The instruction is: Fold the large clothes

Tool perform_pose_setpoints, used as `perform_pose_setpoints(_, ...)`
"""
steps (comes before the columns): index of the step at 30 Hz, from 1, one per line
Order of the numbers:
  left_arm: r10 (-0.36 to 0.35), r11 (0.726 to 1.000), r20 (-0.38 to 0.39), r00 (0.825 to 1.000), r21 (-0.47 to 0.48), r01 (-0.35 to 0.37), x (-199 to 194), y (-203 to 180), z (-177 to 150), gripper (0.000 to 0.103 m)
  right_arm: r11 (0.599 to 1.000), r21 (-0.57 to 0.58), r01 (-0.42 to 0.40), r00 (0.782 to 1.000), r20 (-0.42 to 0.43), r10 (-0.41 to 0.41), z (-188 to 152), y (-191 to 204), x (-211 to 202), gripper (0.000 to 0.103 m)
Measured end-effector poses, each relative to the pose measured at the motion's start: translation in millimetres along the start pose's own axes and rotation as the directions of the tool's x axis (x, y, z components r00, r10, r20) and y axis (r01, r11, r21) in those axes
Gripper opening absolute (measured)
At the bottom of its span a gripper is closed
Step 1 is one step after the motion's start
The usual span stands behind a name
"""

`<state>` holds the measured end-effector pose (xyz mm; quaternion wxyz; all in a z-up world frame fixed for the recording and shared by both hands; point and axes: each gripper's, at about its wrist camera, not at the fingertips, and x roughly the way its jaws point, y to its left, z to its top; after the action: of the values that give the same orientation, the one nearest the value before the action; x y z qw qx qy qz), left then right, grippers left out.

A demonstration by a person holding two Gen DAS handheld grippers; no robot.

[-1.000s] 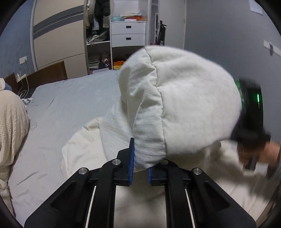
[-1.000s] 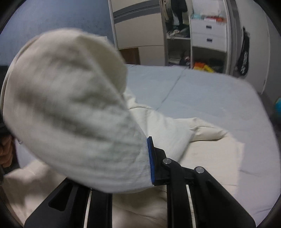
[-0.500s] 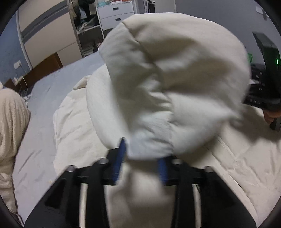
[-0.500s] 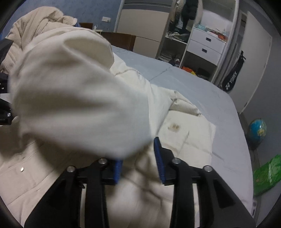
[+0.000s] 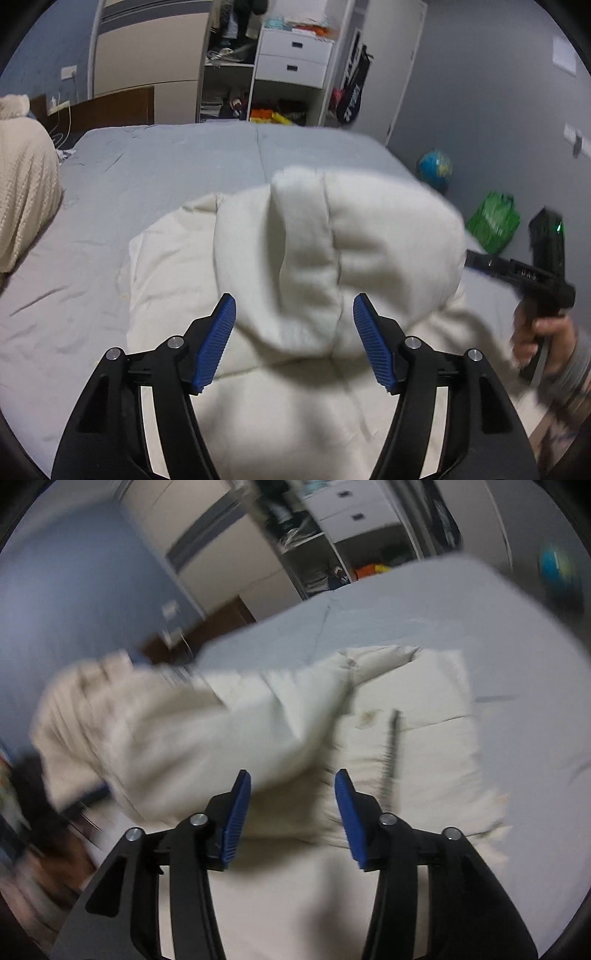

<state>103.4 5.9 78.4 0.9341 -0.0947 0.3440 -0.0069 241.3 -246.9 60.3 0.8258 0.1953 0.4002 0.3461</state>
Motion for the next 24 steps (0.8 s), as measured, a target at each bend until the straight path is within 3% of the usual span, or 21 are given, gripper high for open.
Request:
perform_pose_setpoints(3, -0.015, 1.000, 0.013, 1.000, -0.020, 0.015, 2.3, -7.9, 12.0, 0.066, 0.993, 0.091, -0.069, 0.997, 0.034, 0.066, 8.4, 5.3, 1.8, 0.046)
perform_pose_setpoints(6, -0.002, 1.000, -0.037, 0.999, 0.010, 0.002, 19.7, -14.4, 10.4, 0.067, 0.996, 0.056, -0.071, 0.997, 0.028, 0.070, 10.0, 21.6, 13.5, 0.046)
perform_pose_setpoints(9, 0.032, 0.999, -0.167, 0.985, 0.030, -0.028, 55.4, -18.4, -13.1, 0.066, 0.999, -0.034, 0.033, 0.997, -0.073, -0.036, -7.4, 31.4, 43.6, 0.046)
perform_pose_setpoints(11, 0.047, 0.999, -0.255, 0.966, 0.022, -0.043, 83.8, -13.7, -31.5, 0.062, 0.991, -0.080, 0.109, 0.980, -0.156, -0.120, -26.2, 25.9, 67.8, 0.045)
perform_pose_setpoints(14, 0.066, 0.998, -0.329, 0.942, 0.005, -0.068, 113.2, -6.5, -55.2, 0.060, 0.981, -0.108, 0.160, 0.959, -0.217, -0.180, -49.8, 14.1, 90.7, 0.041)
perform_pose_setpoints(24, 0.005, 0.997, -0.307, 0.952, -0.074, -0.029, 110.5, 11.3, -77.9, 0.061, 0.995, -0.021, 0.100, 0.977, -0.190, -0.102, -57.7, -1.6, 85.9, 0.040)
